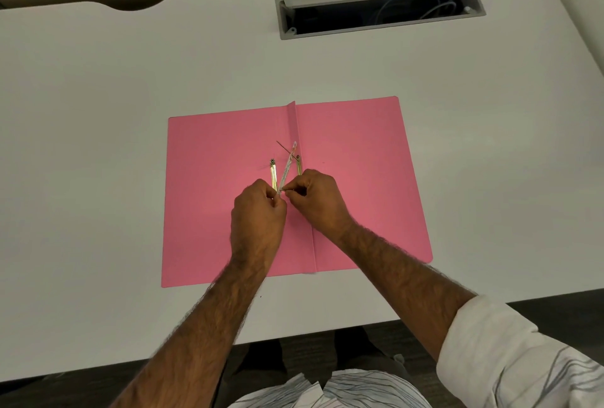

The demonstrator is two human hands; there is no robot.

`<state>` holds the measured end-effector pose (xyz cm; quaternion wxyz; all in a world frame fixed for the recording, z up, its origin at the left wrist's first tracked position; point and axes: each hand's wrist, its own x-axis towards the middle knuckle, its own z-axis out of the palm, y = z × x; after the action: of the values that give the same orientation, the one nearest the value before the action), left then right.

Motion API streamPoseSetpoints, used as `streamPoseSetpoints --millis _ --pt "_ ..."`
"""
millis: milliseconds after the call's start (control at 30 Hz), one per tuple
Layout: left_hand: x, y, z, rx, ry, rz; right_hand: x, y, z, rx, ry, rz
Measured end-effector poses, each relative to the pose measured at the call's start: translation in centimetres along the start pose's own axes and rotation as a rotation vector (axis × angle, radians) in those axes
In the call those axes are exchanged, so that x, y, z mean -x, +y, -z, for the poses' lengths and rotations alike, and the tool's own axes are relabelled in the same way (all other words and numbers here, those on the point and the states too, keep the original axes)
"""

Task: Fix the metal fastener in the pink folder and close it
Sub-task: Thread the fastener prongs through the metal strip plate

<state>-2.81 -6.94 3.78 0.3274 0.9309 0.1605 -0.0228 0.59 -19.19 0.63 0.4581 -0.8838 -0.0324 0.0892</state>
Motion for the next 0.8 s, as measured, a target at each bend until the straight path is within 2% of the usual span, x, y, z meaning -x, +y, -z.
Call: streamPoseSetpoints --millis 200,400,533,800 --pt "1.0 0.6 -0.8 -0.100 0.002 -0.106 0.2 0.1 0.2 -0.056 0.013 -0.011" --pt "1.6 1.1 -1.7 -0.291 -0.039 -0.260 -0.6 0.5 1.0 -0.133 0.165 -0.116" --pt "1.9 1.3 -2.6 -0.333 -0.061 -0.294 -1.3 0.8 1.3 -0.147 0.121 -0.203" --pt "1.2 0.8 -2.6 -0.266 -0.106 -0.316 -1.9 0.6 1.1 -0.017 0.077 -0.137"
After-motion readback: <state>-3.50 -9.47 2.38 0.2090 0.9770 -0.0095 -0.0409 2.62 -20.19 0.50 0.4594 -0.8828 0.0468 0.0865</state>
